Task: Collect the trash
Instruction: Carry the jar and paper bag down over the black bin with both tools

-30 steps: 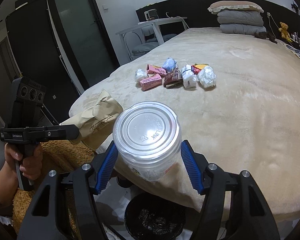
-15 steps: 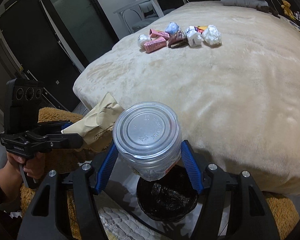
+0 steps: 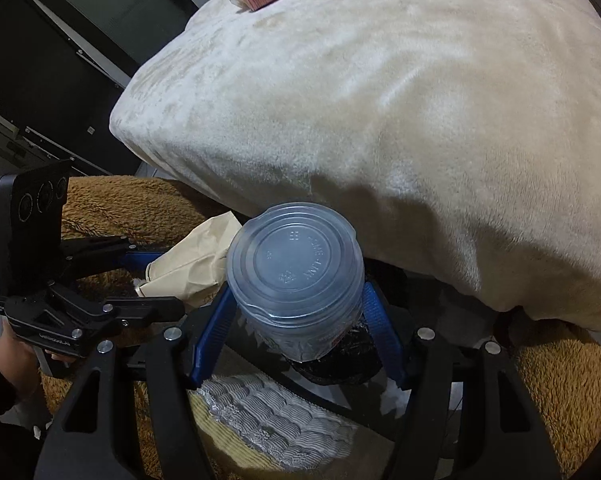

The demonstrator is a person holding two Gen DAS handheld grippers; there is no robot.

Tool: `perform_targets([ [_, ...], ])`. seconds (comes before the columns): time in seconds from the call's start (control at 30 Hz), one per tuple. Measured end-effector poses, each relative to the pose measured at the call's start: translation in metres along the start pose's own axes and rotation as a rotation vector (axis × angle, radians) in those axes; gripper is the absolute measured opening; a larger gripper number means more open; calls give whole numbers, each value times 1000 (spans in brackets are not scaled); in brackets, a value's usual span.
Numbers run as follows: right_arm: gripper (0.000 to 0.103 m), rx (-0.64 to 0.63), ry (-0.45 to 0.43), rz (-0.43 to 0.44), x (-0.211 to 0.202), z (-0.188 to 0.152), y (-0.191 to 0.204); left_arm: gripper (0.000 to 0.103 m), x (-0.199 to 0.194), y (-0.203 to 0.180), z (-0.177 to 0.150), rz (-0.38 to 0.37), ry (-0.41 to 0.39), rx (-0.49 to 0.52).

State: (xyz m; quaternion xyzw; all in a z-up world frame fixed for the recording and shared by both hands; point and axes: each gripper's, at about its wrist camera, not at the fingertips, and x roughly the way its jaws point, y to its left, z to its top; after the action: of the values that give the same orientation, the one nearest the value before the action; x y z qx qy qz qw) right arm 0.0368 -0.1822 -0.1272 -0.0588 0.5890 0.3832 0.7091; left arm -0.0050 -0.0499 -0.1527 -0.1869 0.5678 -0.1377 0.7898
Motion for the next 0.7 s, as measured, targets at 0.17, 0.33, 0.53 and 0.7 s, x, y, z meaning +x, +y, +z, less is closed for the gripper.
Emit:
perform_targets([
  [0.17, 65, 25, 79, -7, 19, 1, -3, 57, 21, 7, 1, 38, 78, -27],
  [0.33, 65, 64, 165, -13, 39, 1, -12, 57, 38, 11, -1, 73, 143, -35],
  [0.53, 65, 111, 214, -13, 51, 2, -17, 58, 48, 10, 2, 99, 201, -43],
  [0.7, 66, 130, 234, -5, 55, 2, -19, 61, 58, 10, -5, 118, 225, -34],
])
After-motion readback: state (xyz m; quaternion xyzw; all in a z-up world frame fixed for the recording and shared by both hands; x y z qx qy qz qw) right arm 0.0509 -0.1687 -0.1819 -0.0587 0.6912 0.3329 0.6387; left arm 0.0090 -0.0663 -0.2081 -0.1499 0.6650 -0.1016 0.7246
